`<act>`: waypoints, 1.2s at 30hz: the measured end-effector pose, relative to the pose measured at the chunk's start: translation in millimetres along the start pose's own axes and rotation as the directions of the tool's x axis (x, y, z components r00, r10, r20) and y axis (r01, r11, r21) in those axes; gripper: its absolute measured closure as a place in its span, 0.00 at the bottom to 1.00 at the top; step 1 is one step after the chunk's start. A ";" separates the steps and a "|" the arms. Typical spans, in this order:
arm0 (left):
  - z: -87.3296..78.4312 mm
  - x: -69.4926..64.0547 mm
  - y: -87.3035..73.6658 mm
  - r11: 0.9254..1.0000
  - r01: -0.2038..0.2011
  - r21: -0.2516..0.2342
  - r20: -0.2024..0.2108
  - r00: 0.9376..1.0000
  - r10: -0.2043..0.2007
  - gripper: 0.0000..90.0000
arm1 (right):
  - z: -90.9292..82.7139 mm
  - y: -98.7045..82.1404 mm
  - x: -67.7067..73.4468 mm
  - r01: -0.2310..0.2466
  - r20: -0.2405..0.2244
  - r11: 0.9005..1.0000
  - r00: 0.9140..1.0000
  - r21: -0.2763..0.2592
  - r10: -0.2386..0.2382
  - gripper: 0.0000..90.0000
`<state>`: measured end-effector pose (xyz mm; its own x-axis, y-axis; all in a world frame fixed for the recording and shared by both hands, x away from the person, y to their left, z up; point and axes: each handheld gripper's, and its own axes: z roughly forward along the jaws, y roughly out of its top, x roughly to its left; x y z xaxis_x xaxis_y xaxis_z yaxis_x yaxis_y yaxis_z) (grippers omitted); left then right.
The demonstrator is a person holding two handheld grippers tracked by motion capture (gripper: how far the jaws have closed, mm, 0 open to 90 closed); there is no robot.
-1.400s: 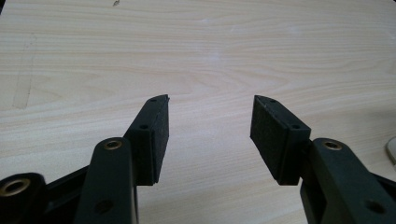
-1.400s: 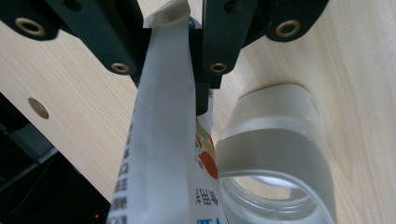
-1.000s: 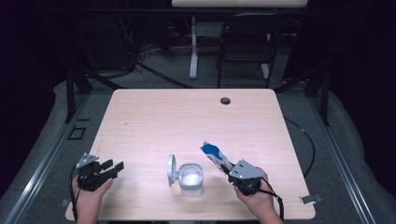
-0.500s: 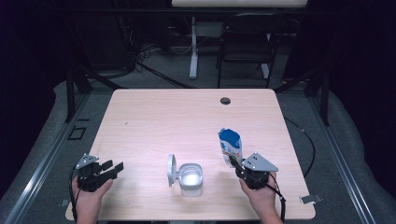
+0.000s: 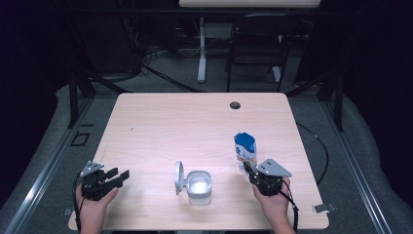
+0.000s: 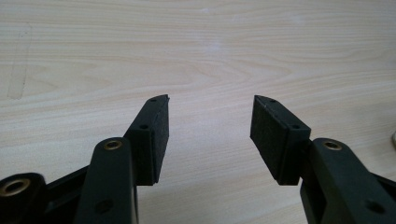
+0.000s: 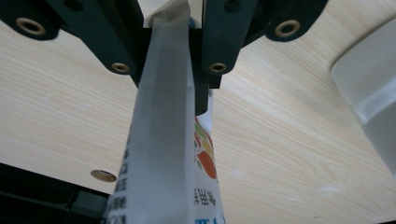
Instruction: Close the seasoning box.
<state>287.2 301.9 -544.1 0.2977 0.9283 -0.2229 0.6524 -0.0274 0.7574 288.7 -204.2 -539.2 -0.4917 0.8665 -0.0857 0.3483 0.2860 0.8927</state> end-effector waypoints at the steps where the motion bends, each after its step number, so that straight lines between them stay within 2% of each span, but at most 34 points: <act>1: 0.5 -0.1 -0.6 1.000 0.003 -0.009 -0.002 1.000 -0.003 0.53 | 0.0 0.0 0.0 0.000 0.000 1.000 1.000 0.000 0.000 0.90; 6: -0.4 0.4 -1.8 1.000 0.002 0.002 0.000 1.000 -0.002 0.53 | 6.0 -3.2 -5.2 -0.025 0.020 0.999 1.000 0.038 0.024 0.90; 10: -0.2 -1.6 -2.6 1.000 0.006 -0.010 -0.005 1.000 -0.006 0.53 | 12.3 -8.1 -12.5 -0.062 0.039 0.995 0.997 0.080 0.059 0.90; 15: 0.3 -4.0 -1.6 1.000 -0.004 -0.009 0.001 1.000 0.004 0.53 | 15.9 -12.3 -15.3 -0.053 0.046 0.992 0.998 0.113 0.048 0.90; 18: 1.6 -6.7 -1.0 1.000 -0.010 -0.013 0.003 1.000 0.010 0.53 | 17.1 -14.6 -16.4 -0.029 0.047 0.992 0.999 0.119 0.024 0.90; 25: 2.7 -16.1 0.9 0.999 -0.043 -0.015 0.015 0.999 0.043 0.53 | 16.1 -16.7 -18.6 -0.035 0.037 0.993 0.999 0.114 0.031 0.87; 26: 2.9 -20.3 2.2 0.998 -0.053 -0.016 0.022 0.998 0.053 0.53 | 14.6 -17.9 -18.9 -0.013 0.047 0.992 0.999 0.122 0.007 0.85; 27: 2.9 -20.3 2.2 0.998 -0.053 -0.016 0.022 0.998 0.053 0.53 | 14.6 -17.9 -18.9 -0.013 0.047 0.992 0.999 0.122 0.007 0.85; 28: 2.9 -23.1 3.3 0.998 -0.064 -0.015 0.028 0.998 0.065 0.53 | 14.7 -19.4 -18.7 -0.015 0.050 0.993 0.999 0.118 0.009 0.83; 29: 3.6 -27.7 4.7 0.997 -0.072 -0.018 0.036 0.997 0.073 0.53 | 13.7 -21.6 -20.4 -0.004 0.056 0.990 0.998 0.144 -0.004 0.80; 32: 4.3 -33.3 6.2 0.996 -0.087 -0.021 0.052 0.995 0.088 0.56 | 11.1 -23.6 -22.9 -0.006 0.056 0.989 0.998 0.147 -0.002 0.76; 35: 3.1 -42.8 9.4 0.993 -0.116 -0.017 0.082 0.990 0.117 0.60 | 8.1 -23.4 -23.7 -0.010 0.055 0.991 0.998 0.136 0.003 0.72; 36: 2.0 -50.0 11.5 0.991 -0.130 -0.019 0.108 0.986 0.131 0.65 | 6.3 -23.6 -23.5 -0.007 0.055 0.991 0.998 0.133 0.000 0.69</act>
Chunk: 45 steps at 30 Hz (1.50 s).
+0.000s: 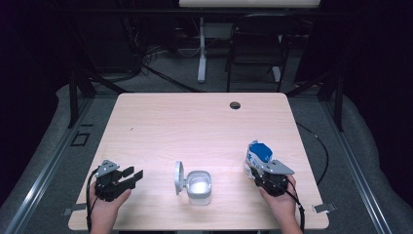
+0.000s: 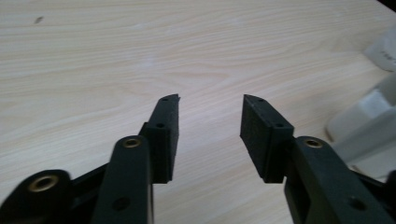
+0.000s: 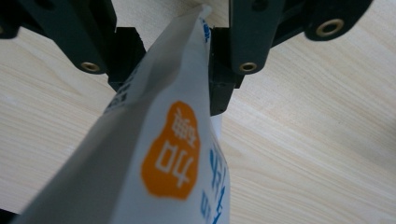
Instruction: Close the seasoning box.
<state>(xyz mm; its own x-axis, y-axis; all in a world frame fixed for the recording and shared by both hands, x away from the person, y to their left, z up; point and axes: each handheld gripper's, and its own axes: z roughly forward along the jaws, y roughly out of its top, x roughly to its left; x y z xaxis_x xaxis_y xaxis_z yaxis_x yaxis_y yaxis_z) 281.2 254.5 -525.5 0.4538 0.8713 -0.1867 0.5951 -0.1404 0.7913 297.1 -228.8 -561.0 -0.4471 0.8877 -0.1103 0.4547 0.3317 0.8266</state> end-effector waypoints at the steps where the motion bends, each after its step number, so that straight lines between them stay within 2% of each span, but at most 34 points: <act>1: 0.0 0.0 0.0 1.000 0.000 0.000 0.000 1.000 0.000 0.67 | 0.0 0.0 0.0 0.000 0.000 1.000 1.000 0.000 0.000 0.69; 2: 0.2 -4.0 1.6 1.000 -0.010 0.000 0.012 1.000 0.010 0.67 | -0.7 -0.6 0.4 -0.002 0.005 1.000 1.000 -0.003 0.002 0.68; 7: 1.8 -26.2 9.3 0.999 -0.054 0.007 0.095 0.994 0.053 0.81 | -4.2 -2.3 -0.5 0.008 0.006 1.000 1.000 0.014 -0.008 0.61; 8: 2.6 -36.4 11.5 0.997 -0.080 0.005 0.118 0.990 0.079 0.87 | -4.1 -2.8 0.9 0.012 0.009 1.000 1.000 0.016 -0.012 0.59; 9: 2.6 -36.4 11.5 0.997 -0.080 0.005 0.118 0.990 0.079 0.90 | -4.1 -2.8 0.9 0.012 0.009 1.000 1.000 0.016 -0.012 0.59; 10: 3.7 -45.7 13.7 0.994 -0.113 0.007 0.138 0.984 0.111 0.93 | -4.7 -2.9 1.3 0.020 0.011 1.000 1.000 0.021 -0.020 0.56; 11: 3.7 -45.7 13.7 0.994 -0.113 0.007 0.138 0.984 0.111 0.95 | -5.1 -3.1 1.7 0.017 0.012 1.000 1.000 0.019 -0.017 0.55; 12: 4.7 -53.2 15.4 0.990 -0.139 0.003 0.162 0.977 0.137 0.98 | -5.9 -3.2 1.8 0.018 0.011 1.000 1.000 0.019 -0.018 0.55; 13: 4.7 -53.2 15.4 0.990 -0.139 0.003 0.162 0.977 0.137 1.00 | -5.9 -3.2 1.8 0.018 0.011 1.000 1.000 0.019 -0.018 0.55; 17: 5.5 -64.3 18.5 0.987 -0.163 -0.001 0.202 0.966 0.160 1.00 | -8.7 -4.9 1.8 0.008 0.018 1.000 1.000 0.027 -0.009 0.52; 20: 5.5 -73.0 22.0 0.984 -0.176 -0.011 0.238 0.956 0.173 1.00 | -11.7 -8.6 0.5 -0.017 0.017 0.999 1.000 0.029 0.017 0.49; 22: 5.2 -75.1 23.1 0.983 -0.181 -0.015 0.241 0.954 0.179 1.00 | -13.2 -9.0 0.4 -0.015 0.017 0.999 1.000 0.037 0.014 0.49; 26: 4.4 -84.9 26.7 0.982 -0.186 -0.039 0.270 0.944 0.190 1.00 | -17.0 -10.5 0.8 -0.016 0.011 0.999 1.000 0.038 0.015 0.47; 29: 4.5 -89.3 28.4 0.978 -0.204 -0.046 0.279 0.937 0.209 1.00 | -20.1 -10.8 1.0 -0.017 0.008 0.999 1.000 0.042 0.016 0.46; 31: 5.2 -92.5 28.4 0.979 -0.199 -0.048 0.294 0.934 0.204 1.00 | -22.0 -11.0 0.9 -0.015 0.008 0.999 1.000 0.051 0.014 0.45; 32: 5.6 -95.4 28.6 0.979 -0.199 -0.056 0.316 0.926 0.206 1.00 | -23.2 -11.7 1.6 -0.028 0.003 0.998 1.000 0.050 0.028 0.45; 33: 5.6 -95.4 28.6 0.979 -0.199 -0.056 0.316 0.926 0.206 1.00 | -23.2 -11.7 1.6 -0.028 0.003 0.998 1.000 0.050 0.028 0.45; 35: 6.6 -101.0 28.8 0.976 -0.209 -0.057 0.330 0.919 0.215 1.00 | -27.3 -13.2 1.2 -0.036 0.001 0.998 0.999 0.051 0.036 0.44; 36: 6.6 -101.0 28.8 0.976 -0.209 -0.057 0.330 0.919 0.215 1.00 | -27.3 -13.2 1.2 -0.036 0.001 0.998 0.999 0.051 0.036 0.44; 38: 7.7 -104.8 28.6 0.974 -0.219 -0.060 0.340 0.913 0.226 1.00 | -29.5 -13.9 0.6 -0.036 -0.003 0.998 0.999 0.058 0.036 0.44; 43: 6.1 -109.1 30.2 0.972 -0.226 -0.069 0.348 0.907 0.236 1.00 | -31.8 -15.0 1.9 -0.035 -0.006 0.998 0.999 0.060 0.035 0.44; 45: 5.3 -108.5 30.7 0.970 -0.235 -0.065 0.330 0.912 0.243 1.00 | -32.2 -14.7 2.4 -0.035 -0.006 0.998 0.999 0.057 0.035 0.44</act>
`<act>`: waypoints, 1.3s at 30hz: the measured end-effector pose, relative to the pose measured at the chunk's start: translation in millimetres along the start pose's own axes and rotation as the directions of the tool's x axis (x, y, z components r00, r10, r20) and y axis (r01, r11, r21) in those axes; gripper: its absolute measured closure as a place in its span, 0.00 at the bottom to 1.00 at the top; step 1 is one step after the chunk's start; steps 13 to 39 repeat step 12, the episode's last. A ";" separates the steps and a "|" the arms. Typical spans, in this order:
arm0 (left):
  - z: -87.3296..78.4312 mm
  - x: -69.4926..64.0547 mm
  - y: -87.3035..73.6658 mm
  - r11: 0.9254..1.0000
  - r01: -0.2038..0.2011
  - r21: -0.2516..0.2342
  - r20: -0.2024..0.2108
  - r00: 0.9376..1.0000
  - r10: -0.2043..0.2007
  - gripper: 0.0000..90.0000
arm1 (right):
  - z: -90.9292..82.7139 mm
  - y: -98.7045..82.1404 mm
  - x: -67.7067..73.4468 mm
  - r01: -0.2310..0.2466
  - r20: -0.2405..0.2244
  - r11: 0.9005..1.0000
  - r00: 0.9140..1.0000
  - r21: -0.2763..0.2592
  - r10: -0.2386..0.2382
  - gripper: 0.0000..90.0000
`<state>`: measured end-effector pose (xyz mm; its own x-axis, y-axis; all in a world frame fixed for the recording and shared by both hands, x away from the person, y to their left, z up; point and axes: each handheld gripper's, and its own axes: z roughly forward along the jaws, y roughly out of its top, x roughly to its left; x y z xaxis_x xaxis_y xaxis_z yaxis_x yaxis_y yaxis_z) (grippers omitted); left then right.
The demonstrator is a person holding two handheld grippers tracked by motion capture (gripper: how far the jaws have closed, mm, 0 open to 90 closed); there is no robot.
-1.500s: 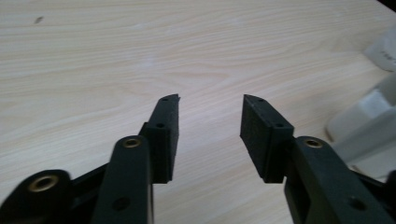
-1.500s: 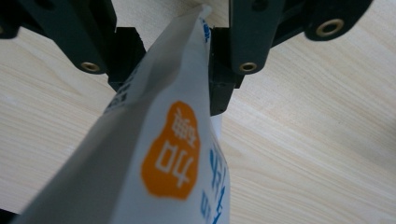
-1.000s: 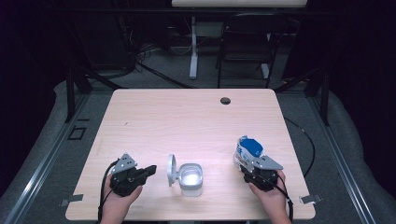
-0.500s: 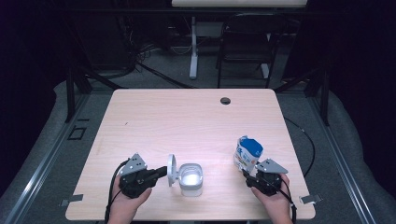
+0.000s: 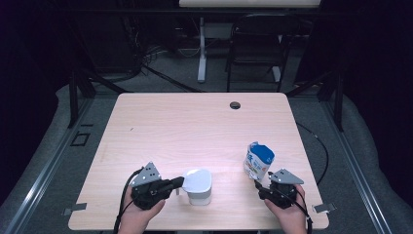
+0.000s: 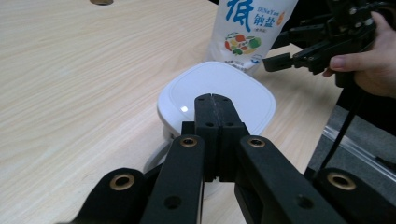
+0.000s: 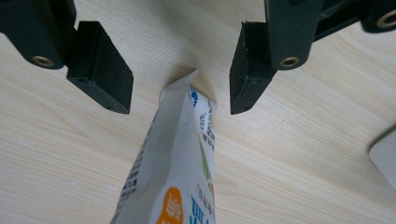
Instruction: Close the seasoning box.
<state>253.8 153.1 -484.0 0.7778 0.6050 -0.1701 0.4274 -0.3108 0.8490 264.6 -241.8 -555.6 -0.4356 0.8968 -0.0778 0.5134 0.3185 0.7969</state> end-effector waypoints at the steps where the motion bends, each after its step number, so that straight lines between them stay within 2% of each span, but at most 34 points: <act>1: -0.4 0.8 -0.2 1.000 -0.007 0.006 -0.010 1.000 0.007 1.00 | -0.4 0.1 0.8 -0.005 0.000 1.000 1.000 -0.001 0.005 0.44; 7: -3.4 5.6 -2.2 1.000 0.006 0.006 -0.030 1.000 -0.006 1.00 | 0.3 -0.6 3.0 0.002 -0.002 1.000 1.000 0.001 -0.002 0.44; 12: -11.9 12.0 -0.2 1.000 0.012 -0.018 -0.082 0.997 -0.014 1.00 | 1.2 -3.1 2.8 -0.008 -0.001 1.000 1.000 0.000 0.008 0.43; 39: -11.9 12.0 -0.2 1.000 0.012 -0.018 -0.082 0.997 -0.014 1.00 | 1.2 -3.1 2.8 -0.008 -0.001 1.000 1.000 0.000 0.008 0.43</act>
